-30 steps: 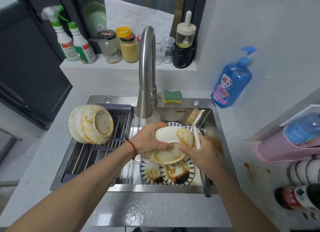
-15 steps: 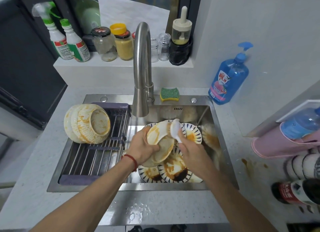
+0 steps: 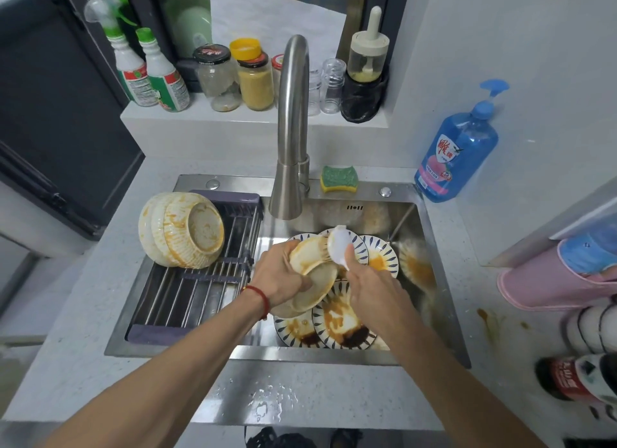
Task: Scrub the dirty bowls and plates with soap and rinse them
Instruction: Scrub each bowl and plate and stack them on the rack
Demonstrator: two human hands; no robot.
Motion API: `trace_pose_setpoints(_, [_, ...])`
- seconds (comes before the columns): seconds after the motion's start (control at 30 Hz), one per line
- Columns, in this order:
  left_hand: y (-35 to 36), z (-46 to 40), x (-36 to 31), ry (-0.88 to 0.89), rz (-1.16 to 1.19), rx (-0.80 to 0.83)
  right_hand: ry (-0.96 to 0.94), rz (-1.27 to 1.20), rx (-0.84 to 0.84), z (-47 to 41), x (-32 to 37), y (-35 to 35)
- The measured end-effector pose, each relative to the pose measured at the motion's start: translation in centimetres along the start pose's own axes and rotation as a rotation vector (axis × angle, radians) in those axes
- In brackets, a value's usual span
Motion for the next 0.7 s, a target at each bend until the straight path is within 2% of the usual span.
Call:
trace_pose_setpoints(0.1, [-0.4,-0.1,0.1,0.013,0.001,0.014,-0.112,0.019,0.032,1.2,3.2,1.5])
trace_pose_setpoints(0.23, [-0.6,0.1,0.0,0.024,-0.033,0.006,0.010,0.032,0.009,-0.6,0.9,-0.1])
trace_pose_setpoints(0.37, [-1.2,0.1,-0.3,0.058,-0.016,-0.002,-0.150,0.083,0.018,0.6,5.0,1.7])
trace_pose_setpoints(0.5, [-1.7,0.1,0.2,0.051,-0.011,0.007,-0.031,0.053,0.006,-1.2,2.0,1.0])
trace_pose_setpoints(0.6, [-2.4,0.4,0.5,0.060,0.022,-0.007,-0.123,-0.022,0.004,0.1,4.7,2.0])
trace_pose_setpoints(0.7, [-3.2,0.5,0.7,0.075,0.059,0.008,0.031,-0.115,-0.003,-1.3,1.1,0.7])
Point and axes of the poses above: each hand's wrist, its own z-axis away from the middle knuckle, its own y-axis out of the palm, x = y × z, the point moved 9 cm from there along -z, towards the middle knuckle, and after that the axes turned 12 degrees about -y, right-handed, at the moved point
